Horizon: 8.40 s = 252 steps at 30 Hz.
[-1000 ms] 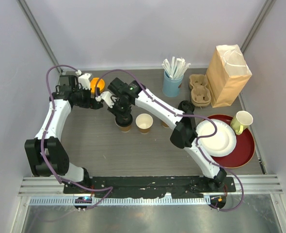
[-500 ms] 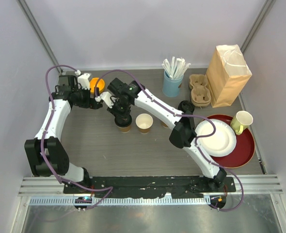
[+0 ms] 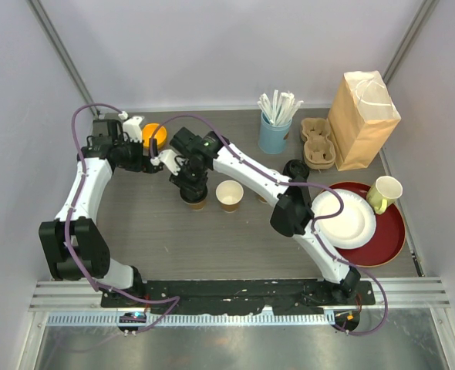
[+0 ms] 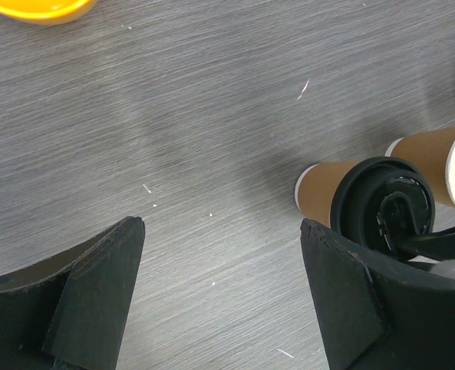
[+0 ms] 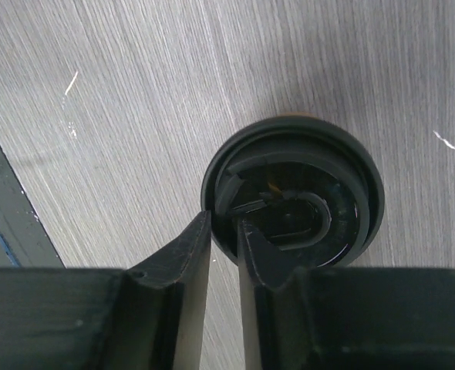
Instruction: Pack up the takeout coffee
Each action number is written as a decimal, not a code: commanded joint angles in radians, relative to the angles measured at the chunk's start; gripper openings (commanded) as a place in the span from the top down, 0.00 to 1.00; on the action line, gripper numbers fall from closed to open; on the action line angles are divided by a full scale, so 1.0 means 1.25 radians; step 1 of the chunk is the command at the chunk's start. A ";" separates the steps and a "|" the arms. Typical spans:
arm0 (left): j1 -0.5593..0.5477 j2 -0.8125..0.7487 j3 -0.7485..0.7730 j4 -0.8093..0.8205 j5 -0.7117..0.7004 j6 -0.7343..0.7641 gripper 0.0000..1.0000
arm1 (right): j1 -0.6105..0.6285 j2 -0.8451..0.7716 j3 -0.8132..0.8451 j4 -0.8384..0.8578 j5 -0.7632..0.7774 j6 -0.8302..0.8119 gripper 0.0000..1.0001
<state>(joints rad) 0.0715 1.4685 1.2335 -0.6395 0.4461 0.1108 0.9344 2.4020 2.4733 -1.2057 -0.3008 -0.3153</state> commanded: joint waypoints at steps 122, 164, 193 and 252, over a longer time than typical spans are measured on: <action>-0.133 0.062 -0.128 0.243 0.129 -0.355 0.30 | 0.089 -0.739 -1.374 1.297 0.128 -0.646 0.41; -0.165 0.095 -0.144 0.249 0.124 -0.356 0.42 | 0.121 -0.553 -1.370 1.421 0.329 -0.774 0.73; -0.164 0.062 -0.118 0.213 0.102 -0.299 0.42 | -0.049 -0.563 -0.960 0.830 -0.115 -0.474 0.50; -0.201 0.087 -0.104 0.162 0.097 -0.256 0.46 | -0.091 -0.453 -0.945 0.805 -0.080 -0.455 0.60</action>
<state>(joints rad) -0.1768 1.5661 1.0660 -0.4080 0.5644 -0.2451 0.8227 1.7809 1.2552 -0.1242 -0.4206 -0.8856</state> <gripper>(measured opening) 0.560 0.406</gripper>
